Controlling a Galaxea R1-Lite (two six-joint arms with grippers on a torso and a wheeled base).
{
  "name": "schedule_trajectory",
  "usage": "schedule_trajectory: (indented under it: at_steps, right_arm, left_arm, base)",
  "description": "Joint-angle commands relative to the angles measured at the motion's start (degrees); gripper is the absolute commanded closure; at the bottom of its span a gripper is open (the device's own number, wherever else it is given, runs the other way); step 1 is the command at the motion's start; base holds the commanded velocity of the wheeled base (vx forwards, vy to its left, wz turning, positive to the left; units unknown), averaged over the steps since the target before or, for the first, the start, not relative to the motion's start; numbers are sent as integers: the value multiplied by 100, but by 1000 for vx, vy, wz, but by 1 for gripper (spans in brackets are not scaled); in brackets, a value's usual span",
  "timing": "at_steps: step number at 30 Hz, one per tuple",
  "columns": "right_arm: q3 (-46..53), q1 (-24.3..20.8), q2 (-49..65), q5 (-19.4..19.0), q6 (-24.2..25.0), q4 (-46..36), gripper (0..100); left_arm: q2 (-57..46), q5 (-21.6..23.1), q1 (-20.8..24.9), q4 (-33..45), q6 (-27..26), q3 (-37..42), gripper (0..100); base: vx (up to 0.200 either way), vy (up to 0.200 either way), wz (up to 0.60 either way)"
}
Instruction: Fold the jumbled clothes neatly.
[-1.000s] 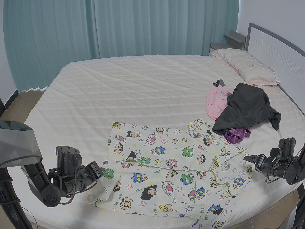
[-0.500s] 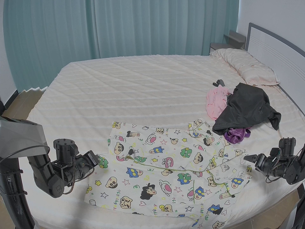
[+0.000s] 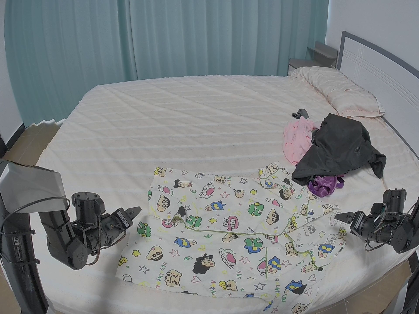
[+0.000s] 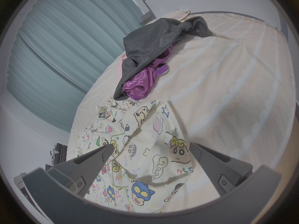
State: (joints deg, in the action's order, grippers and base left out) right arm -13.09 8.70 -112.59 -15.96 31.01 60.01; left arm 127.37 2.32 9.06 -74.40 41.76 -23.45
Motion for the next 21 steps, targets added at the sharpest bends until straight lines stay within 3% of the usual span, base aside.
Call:
schedule_trajectory:
  at_steps: [1, 11, 21]
  right_arm:
    - [8, -9, 9, -4, 1, 2, 0]
    - [114, -71, 185, -4, -8, 2, 0]
    - [193, -141, 220, -4, -16, 2, 0]
  left_arm:
    - [-133, -3, -115, 4, 7, 52, 0]
    - [-942, 41, 43, -4, 25, 1168, 0]
    - [-1012, 41, 527, -4, 42, 2003, 0]
  base:
    - [0, 0, 0]
    - [0, 0, 0]
    - [-200, 0, 0]
